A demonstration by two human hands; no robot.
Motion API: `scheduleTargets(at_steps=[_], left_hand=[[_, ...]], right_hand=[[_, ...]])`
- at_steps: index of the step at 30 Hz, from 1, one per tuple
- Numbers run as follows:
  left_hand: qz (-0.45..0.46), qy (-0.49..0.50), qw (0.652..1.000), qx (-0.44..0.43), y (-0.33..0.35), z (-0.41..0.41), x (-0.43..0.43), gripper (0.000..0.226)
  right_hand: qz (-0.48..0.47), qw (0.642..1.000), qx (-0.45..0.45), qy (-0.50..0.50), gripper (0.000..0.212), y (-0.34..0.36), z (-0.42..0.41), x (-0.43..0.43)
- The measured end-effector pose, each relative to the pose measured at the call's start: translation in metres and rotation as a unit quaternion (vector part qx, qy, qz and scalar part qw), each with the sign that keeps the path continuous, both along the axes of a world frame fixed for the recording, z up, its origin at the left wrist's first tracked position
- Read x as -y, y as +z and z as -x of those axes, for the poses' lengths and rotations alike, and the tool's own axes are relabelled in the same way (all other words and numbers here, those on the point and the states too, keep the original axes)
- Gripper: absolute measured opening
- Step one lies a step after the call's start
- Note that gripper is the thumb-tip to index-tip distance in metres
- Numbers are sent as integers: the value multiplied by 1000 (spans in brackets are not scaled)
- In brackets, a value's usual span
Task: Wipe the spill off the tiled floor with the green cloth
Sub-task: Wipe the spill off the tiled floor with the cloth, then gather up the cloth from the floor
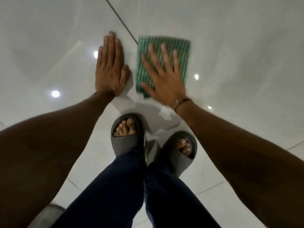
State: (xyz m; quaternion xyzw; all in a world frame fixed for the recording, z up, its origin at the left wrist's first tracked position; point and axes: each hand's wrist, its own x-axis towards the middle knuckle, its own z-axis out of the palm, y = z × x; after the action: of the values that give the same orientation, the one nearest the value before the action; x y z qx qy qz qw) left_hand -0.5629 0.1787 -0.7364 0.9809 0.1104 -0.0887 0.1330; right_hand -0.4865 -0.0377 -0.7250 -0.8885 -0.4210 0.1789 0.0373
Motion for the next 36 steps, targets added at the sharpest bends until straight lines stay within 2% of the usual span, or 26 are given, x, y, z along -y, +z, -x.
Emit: scheduleTargets(at_steps=[2, 4, 8, 10, 12, 14, 16, 17, 19, 22, 24, 26, 28, 30, 32, 34, 36], left_hand=[[2, -4, 1000, 5, 0, 0, -2, 80], [-10, -9, 1000, 10, -2, 0, -2, 79], [-20, -4, 1000, 15, -5, 3, -2, 78], [-27, -8, 999, 15, -6, 2, 0, 78], [-19, -10, 1000, 12, -4, 0, 0, 80], [-7, -6, 1000, 6, -2, -1, -1, 81], [1, -5, 1000, -4, -2, 0, -4, 81], [5, -6, 1000, -11, -2, 0, -6, 81], [14, -3, 1000, -19, -3, 1, -5, 80], [29, 35, 999, -5, 1, 0, 5, 76], [40, 100, 994, 7, 11, 0, 25, 70], [59, 154, 986, 5, 25, 0, 53, 60], [90, 184, 978, -29, 38, -1, 82, 56], [140, 238, 957, -86, 48, -2, 108, 55], [195, 306, 918, -157, 57, -8, 122, 47], [273, 362, 861, -232, 74, -14, 128, 40], [338, 383, 813, -280, 98, -19, 128, 34]], right_hand=[[-3, 995, -40, 96, 84, 2, 48, 51], [21, 993, -29, 116, 80, -2, 65, 123], [87, 996, 8, 18, 81, 0, -12, 226], [98, 992, 28, -73, 84, 0, -65, 210], [99, 976, 45, -189, 87, 1, -96, 147], [89, 947, 69, -302, 85, -2, -100, 74], [58, 937, 67, -338, 82, -2, -82, 9], [45, 947, 55, -313, 81, 0, -64, -13], [27, 978, 38, -203, 80, -2, -20, -34], [24, 999, -2, -31, 82, -5, 38, -18], [15, 999, -28, -1, 82, -4, 61, 9], [-10, 996, -52, -73, 83, 4, 67, 36], [-5, 967, -78, -242, 88, 22, 68, 54], [9, 916, -104, -387, 89, 36, 64, 57], [-23, 855, -203, -476, 82, 51, 53, 44], [-55, 783, -315, -534, 62, 68, 40, 32], [-58, 740, -386, -547, 18, 87, 31, 28]])
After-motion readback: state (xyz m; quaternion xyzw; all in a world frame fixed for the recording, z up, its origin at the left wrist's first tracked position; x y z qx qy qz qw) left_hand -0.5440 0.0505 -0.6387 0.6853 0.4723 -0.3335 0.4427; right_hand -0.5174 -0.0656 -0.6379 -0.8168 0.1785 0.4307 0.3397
